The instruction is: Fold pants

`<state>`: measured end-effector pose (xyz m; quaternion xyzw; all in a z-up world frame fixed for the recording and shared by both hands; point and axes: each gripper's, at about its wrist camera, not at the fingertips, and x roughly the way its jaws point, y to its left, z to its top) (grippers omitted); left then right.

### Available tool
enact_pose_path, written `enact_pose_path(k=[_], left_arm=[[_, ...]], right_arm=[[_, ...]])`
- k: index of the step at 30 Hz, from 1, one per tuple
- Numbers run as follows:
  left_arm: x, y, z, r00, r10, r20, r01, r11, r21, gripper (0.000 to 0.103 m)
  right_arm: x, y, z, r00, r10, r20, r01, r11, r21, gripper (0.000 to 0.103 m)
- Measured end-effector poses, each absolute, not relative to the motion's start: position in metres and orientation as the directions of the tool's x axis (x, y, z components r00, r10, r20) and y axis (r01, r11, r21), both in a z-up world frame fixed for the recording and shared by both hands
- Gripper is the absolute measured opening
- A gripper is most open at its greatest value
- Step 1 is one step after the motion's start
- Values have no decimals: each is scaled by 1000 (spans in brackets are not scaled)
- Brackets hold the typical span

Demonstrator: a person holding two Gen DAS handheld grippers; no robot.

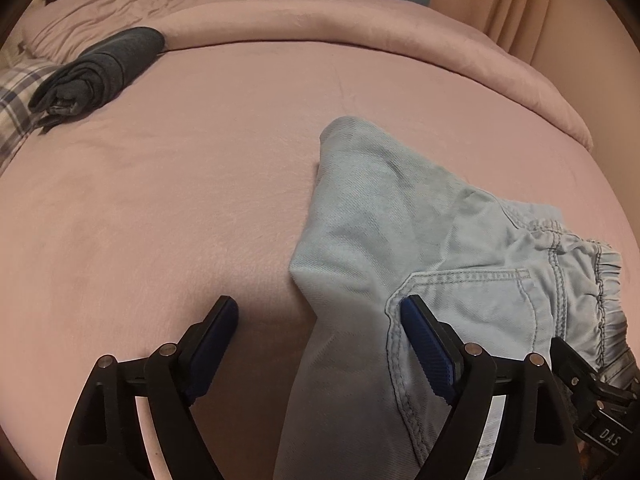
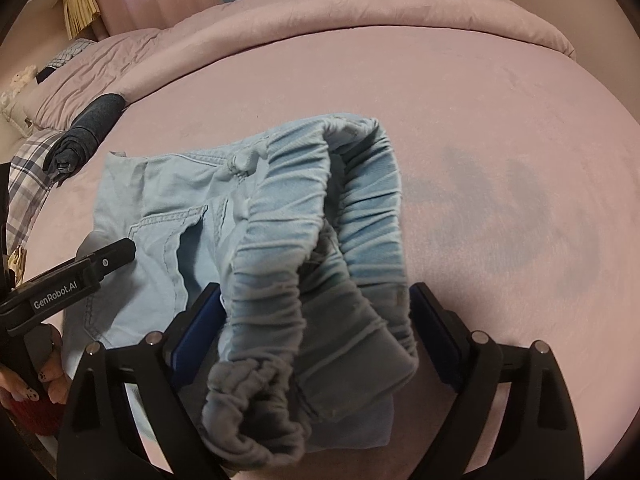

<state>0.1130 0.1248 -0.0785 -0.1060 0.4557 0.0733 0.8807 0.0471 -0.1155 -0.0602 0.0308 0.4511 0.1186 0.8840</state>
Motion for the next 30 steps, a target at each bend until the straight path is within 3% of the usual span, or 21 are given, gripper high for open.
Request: enact_pose_path(k=[5, 15, 25, 30], left_arm=[[108, 123, -80, 586, 47, -809, -236, 965, -115, 87], [70, 133, -46, 610, -101, -786, -212, 935, -284, 87], [9, 114, 33, 704, -24, -710, -172, 964, -203, 93], [1, 98, 42, 680, 32, -732, -170, 979, -115, 93]], right_arm=[[46, -113, -60, 567, 234, -790, -179, 971, 159, 91], [23, -119, -25, 576, 215, -789, -151, 976, 156, 93], [-28, -126, 61, 709, 172, -684, -127, 985, 116, 94], [-46, -118, 78, 735, 138, -664, -127, 990, 65, 94]])
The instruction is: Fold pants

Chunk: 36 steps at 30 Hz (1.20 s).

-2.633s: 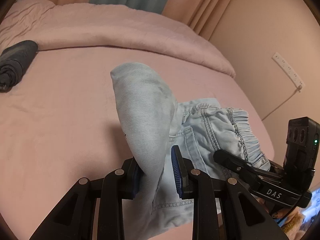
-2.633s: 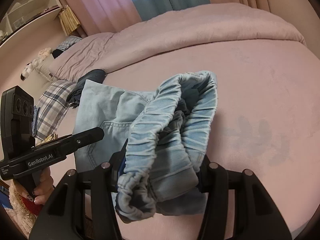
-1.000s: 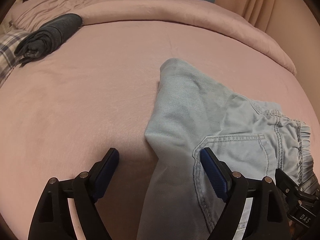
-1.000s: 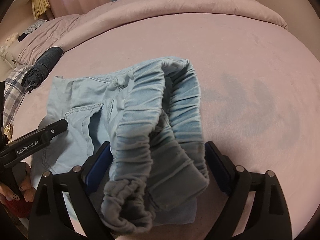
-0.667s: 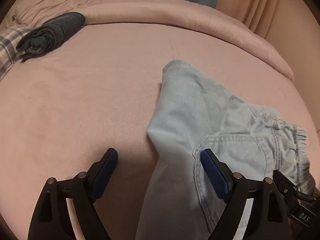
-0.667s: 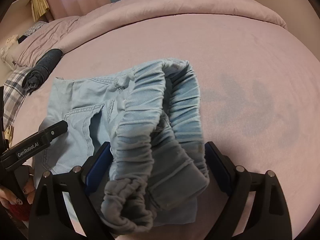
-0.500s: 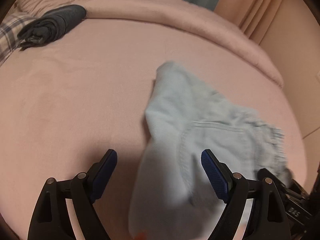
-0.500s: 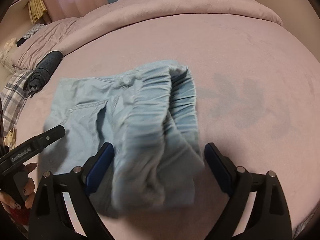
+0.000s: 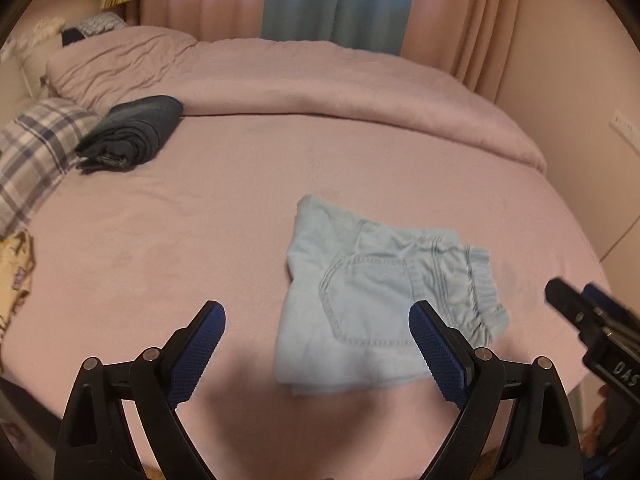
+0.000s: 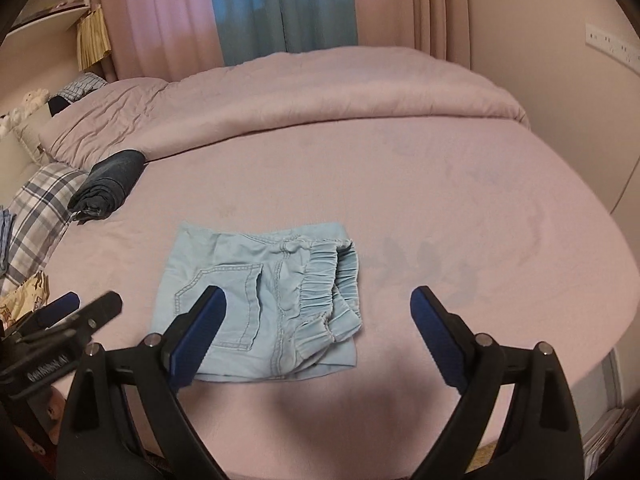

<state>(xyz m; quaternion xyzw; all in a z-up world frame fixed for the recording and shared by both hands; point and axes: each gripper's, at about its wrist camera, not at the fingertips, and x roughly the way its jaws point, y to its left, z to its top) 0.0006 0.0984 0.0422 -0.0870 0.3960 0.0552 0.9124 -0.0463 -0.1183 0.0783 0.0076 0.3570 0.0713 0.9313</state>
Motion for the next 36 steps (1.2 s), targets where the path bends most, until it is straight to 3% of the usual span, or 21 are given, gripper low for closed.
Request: enact_pose_path(k=[16, 36], left_arm=[[-20, 87, 31, 631, 43, -774, -182, 979, -94, 93], [-25, 75, 35, 641, 71, -765, -192, 979, -70, 93]], right_arm=[[-55, -120, 66, 712, 124, -691, -113, 992, 62, 94], [-58, -116, 63, 707, 135, -694, -139, 989, 50, 94]])
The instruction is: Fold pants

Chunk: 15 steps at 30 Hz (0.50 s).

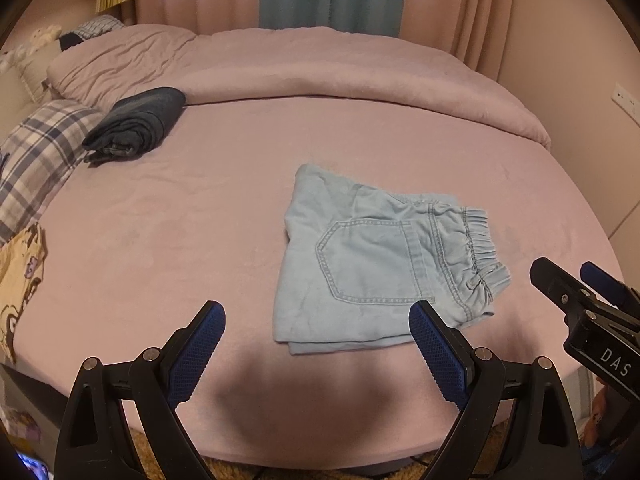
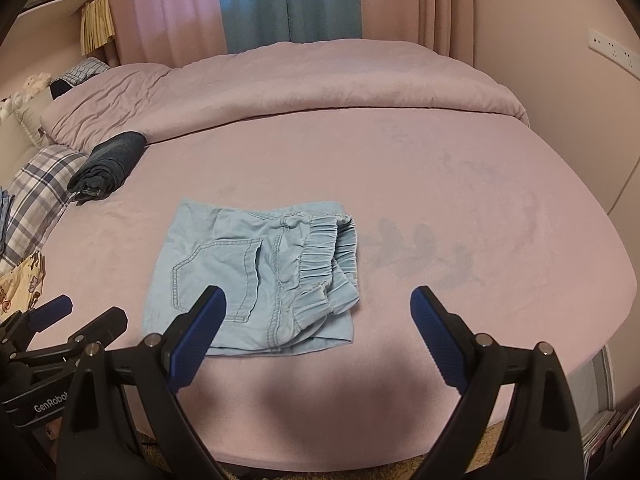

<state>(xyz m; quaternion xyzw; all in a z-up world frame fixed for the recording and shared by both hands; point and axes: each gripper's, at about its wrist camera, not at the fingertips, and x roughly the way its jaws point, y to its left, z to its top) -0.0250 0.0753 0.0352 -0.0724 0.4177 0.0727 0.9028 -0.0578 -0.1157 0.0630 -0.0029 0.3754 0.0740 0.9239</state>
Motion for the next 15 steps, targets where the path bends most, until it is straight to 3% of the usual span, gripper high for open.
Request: enact_pose_path(k=[15], left_arm=[[-29, 69, 36, 644, 66, -762, -193, 978, -78, 93]], right_arm=[[-58, -113, 61, 702, 132, -700, -142, 989, 43, 94]])
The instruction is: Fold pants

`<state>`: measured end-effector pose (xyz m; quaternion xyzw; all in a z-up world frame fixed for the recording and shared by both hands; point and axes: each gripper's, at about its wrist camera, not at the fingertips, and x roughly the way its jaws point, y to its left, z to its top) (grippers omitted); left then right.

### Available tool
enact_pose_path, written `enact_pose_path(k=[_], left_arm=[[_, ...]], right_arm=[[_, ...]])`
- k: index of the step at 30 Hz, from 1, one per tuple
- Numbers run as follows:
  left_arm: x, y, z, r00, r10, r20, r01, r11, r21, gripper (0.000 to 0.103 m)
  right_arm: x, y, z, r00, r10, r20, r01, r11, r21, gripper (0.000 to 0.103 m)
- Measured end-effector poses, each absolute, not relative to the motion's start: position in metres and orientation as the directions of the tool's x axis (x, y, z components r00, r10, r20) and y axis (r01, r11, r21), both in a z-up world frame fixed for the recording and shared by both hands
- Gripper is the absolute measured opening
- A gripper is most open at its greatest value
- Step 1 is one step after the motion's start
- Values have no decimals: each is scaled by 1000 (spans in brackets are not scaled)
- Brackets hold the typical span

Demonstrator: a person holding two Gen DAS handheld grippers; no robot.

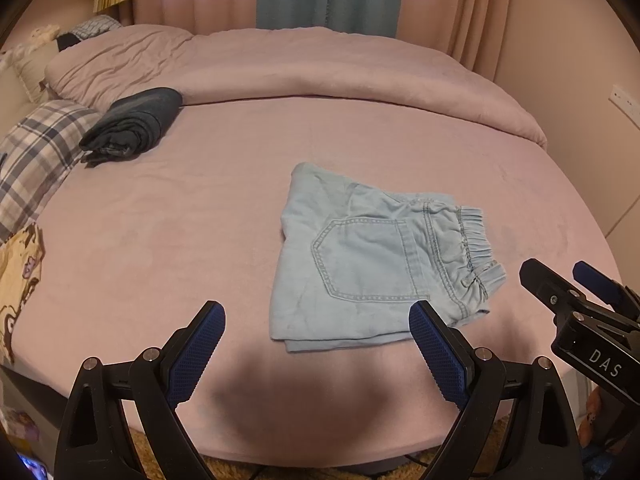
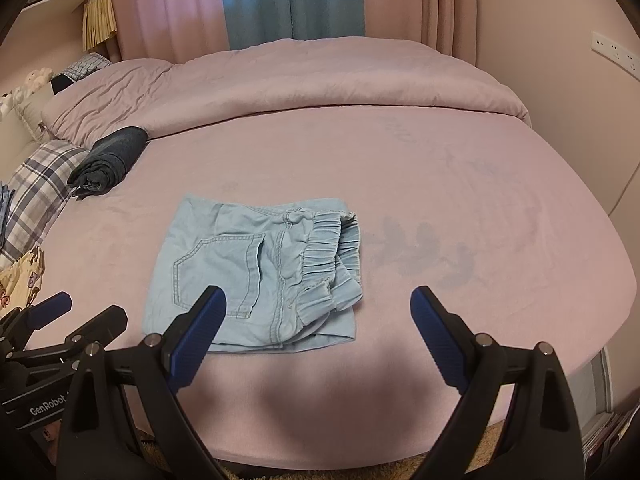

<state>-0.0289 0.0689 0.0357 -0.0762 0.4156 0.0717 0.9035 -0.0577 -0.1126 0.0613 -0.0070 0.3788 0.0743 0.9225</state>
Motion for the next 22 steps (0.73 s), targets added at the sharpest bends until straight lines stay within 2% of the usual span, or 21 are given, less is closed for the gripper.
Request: enact_pose_path(k=[22], left_arm=[[-33, 62, 38, 649, 74, -757, -203, 976, -79, 93]], right_arm=[[-58, -111, 58, 694, 124, -709, -148, 989, 27, 94]])
